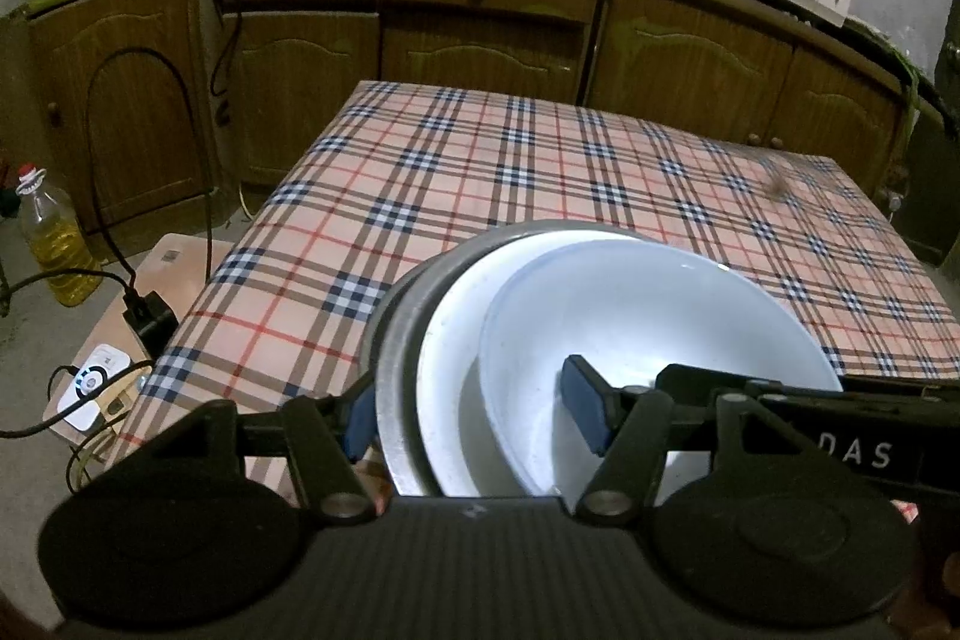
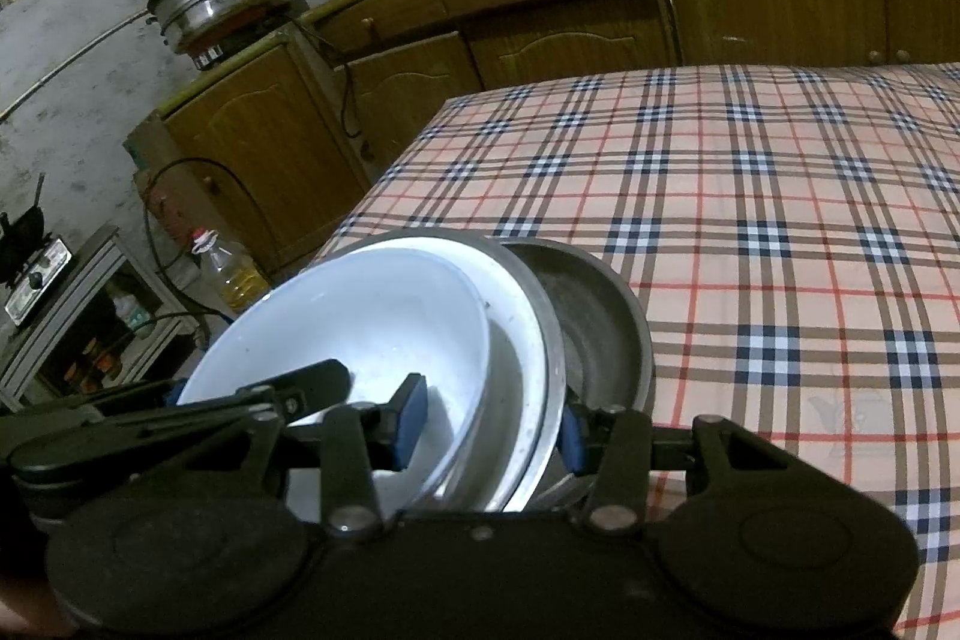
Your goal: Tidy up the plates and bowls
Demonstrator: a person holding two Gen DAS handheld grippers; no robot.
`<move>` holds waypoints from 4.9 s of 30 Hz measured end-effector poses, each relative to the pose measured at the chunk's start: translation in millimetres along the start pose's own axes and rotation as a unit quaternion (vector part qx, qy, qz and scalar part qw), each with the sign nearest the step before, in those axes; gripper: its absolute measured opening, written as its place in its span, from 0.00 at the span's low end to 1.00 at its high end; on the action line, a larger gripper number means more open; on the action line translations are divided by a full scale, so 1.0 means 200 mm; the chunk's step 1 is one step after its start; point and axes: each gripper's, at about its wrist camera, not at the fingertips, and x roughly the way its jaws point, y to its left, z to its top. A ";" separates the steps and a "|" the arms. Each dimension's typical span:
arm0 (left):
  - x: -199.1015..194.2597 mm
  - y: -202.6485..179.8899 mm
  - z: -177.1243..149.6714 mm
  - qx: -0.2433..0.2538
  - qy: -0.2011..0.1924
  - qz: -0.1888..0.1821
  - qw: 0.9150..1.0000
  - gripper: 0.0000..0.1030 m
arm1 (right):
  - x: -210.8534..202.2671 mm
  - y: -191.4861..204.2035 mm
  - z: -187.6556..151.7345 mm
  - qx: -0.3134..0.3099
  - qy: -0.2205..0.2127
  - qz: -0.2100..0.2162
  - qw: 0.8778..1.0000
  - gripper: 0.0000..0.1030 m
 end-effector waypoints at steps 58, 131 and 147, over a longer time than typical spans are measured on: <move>0.16 0.06 0.07 0.007 0.003 -0.014 1.000 0.63 | 0.18 0.00 0.08 0.010 0.006 -0.015 1.000 0.53; 0.26 0.05 0.05 0.011 0.009 -0.022 1.000 0.64 | 0.25 -0.03 0.05 0.020 0.012 -0.025 0.999 0.53; 0.27 0.06 0.05 0.009 0.011 -0.024 1.000 0.64 | 0.26 -0.02 0.04 0.020 0.015 -0.028 0.999 0.53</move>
